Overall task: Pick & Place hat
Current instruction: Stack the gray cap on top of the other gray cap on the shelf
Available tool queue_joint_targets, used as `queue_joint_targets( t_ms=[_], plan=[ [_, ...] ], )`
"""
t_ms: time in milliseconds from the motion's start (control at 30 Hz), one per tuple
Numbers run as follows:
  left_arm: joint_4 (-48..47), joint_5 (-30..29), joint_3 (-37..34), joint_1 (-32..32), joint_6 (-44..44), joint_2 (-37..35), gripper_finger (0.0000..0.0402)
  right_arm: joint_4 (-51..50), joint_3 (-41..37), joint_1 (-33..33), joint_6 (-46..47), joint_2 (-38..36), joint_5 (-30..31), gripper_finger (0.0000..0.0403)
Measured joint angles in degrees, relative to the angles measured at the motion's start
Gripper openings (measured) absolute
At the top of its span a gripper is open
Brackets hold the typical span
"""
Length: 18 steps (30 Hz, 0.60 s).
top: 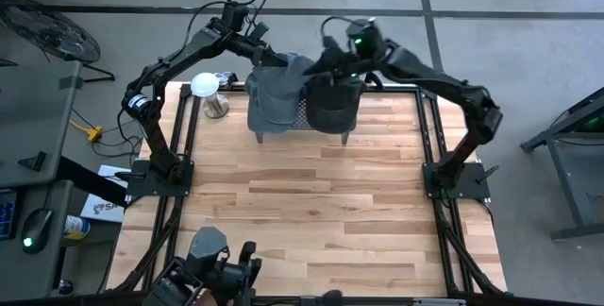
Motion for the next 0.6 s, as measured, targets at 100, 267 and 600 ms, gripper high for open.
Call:
queue_joint_targets(
  t_ms=[100,267,600],
  plan=[
    [0.0,-0.2,0.0,0.0,0.0,0.0,0.0224,3.3,0.0,1.8,-0.1,2.9,2.3,0.0140],
    [0.0,-0.2,0.0,-0.1,-0.6,0.0,0.0225,8.6,0.0,3.8,-0.2,6.7,5.5,0.0140],
    [0.0,-2.3,0.0,-0.5,-1.7,0.0,0.0225,12.2,0.0,4.9,-0.5,11.9,14.7,0.0140]
  ],
)
